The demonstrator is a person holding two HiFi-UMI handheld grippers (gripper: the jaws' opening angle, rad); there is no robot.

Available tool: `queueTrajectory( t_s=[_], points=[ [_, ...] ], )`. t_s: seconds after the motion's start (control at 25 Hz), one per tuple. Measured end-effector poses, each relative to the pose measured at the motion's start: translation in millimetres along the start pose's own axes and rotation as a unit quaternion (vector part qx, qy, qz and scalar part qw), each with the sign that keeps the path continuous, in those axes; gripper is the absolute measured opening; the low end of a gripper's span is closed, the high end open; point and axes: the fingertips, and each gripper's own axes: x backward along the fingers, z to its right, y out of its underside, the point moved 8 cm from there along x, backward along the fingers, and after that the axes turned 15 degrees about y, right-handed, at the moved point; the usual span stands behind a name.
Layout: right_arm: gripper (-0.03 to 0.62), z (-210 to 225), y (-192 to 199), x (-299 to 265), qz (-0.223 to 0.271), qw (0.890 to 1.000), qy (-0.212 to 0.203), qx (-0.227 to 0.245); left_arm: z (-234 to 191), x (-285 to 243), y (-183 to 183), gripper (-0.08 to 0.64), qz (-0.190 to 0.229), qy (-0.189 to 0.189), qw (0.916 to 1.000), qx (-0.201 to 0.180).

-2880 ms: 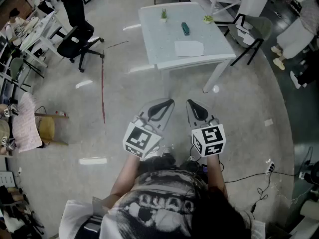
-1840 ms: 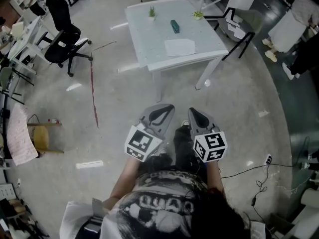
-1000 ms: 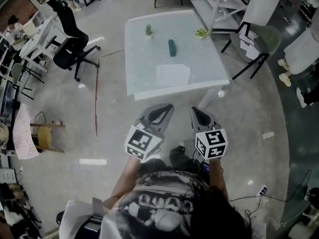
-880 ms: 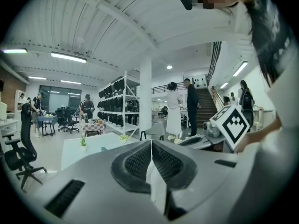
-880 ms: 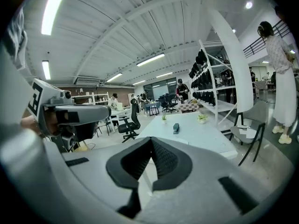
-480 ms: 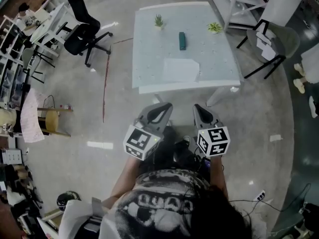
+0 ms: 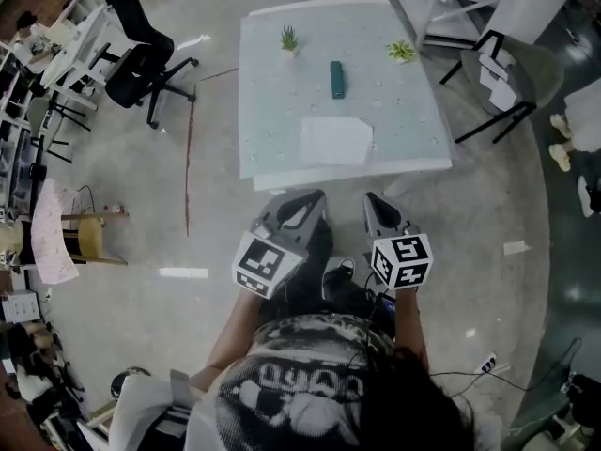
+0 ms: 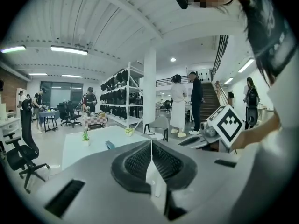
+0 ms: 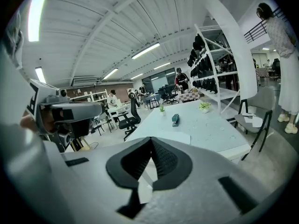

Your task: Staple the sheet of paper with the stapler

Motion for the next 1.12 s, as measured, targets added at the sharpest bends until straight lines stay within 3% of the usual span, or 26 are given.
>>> queueTrajectory(
  t_s=[0.36, 0.48, 0.64, 0.84, 1.12],
  points=[
    [-0.005, 20.3, -19.7, -111.2, -0.049, 0.997, 0.057, 0.006, -108.7, -28.5, -6.0, 0.005, -0.001, 0.030, 0.9995, -0.007],
    [0.060, 32.3, -21.6, -153.0, -0.081, 0.994, 0.076, 0.006, -149.9, -37.6, -8.1, 0.005, -0.001, 0.034, 0.9994, -0.005],
    [0.075, 55.7, -18.1, -201.2, -0.128, 0.985, 0.110, 0.027, -189.4, -46.7, -6.4, 0.005, -0.008, 0.040, 0.9992, 0.000],
    [0.143, 81.7, 0.9, -252.8, -0.201, 0.970, 0.137, 0.015, -218.5, -51.9, 7.2, 0.005, -0.025, 0.052, 0.9982, 0.015],
    [0.143, 89.9, 18.6, -283.8, -0.256, 0.953, 0.163, 0.007, -248.6, -50.6, 20.4, 0.005, -0.034, 0.065, 0.9970, 0.022]
  ],
)
